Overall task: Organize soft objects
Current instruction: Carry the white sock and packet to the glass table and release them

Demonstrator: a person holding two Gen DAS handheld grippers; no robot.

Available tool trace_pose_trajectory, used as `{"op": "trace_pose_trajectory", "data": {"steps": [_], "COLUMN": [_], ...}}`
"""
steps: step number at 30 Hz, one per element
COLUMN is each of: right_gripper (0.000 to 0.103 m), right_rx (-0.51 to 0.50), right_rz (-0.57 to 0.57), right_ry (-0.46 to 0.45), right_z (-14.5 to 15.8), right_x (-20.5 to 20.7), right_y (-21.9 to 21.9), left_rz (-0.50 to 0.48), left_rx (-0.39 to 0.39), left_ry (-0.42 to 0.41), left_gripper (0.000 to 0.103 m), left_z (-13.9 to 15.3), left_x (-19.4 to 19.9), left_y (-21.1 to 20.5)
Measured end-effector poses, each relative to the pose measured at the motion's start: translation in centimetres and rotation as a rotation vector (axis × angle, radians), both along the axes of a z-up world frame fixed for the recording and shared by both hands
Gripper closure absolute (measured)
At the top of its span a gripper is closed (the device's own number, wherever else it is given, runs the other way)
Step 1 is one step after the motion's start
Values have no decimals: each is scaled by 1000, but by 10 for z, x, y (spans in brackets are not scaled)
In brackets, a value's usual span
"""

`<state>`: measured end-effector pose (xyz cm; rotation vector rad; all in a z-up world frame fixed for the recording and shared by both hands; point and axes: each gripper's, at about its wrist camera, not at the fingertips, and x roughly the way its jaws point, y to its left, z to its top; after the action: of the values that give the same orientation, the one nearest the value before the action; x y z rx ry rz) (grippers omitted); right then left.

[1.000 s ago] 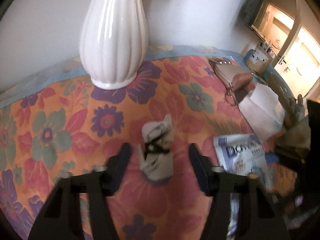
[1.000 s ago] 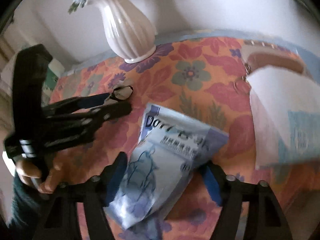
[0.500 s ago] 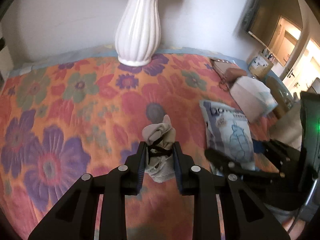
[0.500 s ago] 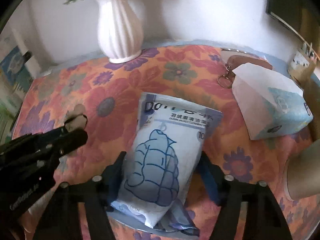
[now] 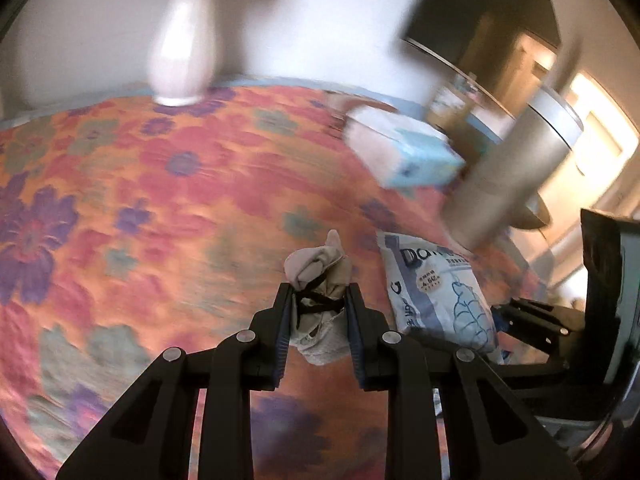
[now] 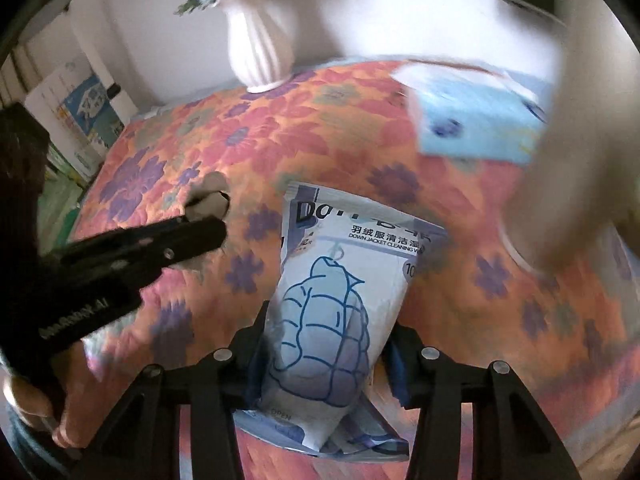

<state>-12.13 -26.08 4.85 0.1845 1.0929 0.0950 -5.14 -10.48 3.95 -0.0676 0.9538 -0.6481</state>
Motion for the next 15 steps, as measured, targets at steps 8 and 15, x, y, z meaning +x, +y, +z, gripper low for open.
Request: {"op": "trace_pose_trajectory", "data": {"steps": [8,15], "right_gripper": [56,56], "right_rx": [21,-38], "right_rz": [-67,-148], "right_ry": [-10,-51], "right_z": [24,53], "right_x": [-56,-99], "right_y": [-60,-125], "left_rz": [-178,-340], "left_rx": [-39,-30], "left_ry": [7,-59], "left_gripper": [81,81], "left_z": [13,40], "left_x": [-41,-74], "left_y": [-69,-137]}}
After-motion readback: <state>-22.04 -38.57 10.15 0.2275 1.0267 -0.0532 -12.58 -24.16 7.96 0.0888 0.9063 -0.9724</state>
